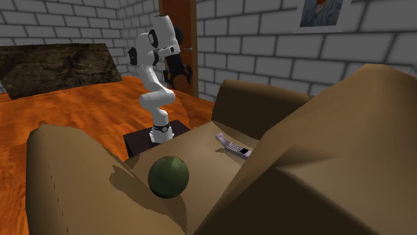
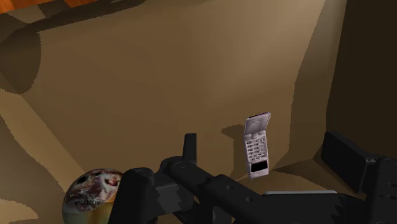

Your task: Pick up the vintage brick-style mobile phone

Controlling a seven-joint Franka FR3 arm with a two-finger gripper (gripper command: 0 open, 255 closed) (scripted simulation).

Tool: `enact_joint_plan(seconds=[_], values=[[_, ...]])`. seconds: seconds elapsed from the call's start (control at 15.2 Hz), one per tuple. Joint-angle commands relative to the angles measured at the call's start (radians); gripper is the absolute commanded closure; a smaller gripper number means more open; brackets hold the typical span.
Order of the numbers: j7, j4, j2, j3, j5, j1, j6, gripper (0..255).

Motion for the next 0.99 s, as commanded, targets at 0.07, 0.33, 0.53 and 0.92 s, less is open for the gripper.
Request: enact_joint_plan(seconds=[0.07,0.33,0.53,0.92], values=[[0.004,-0.009,0.022,0.008,0.004,0.003,0.031,0],[0.018,-0.033,0.123,0.04,0.021,0.014,0.153,0],[0.028,-0.037,0.21,0.064,0.03,0.023,0.241,0],[0.052,-0.008,0.405,0.107,0.04,0.036,0.403,0]])
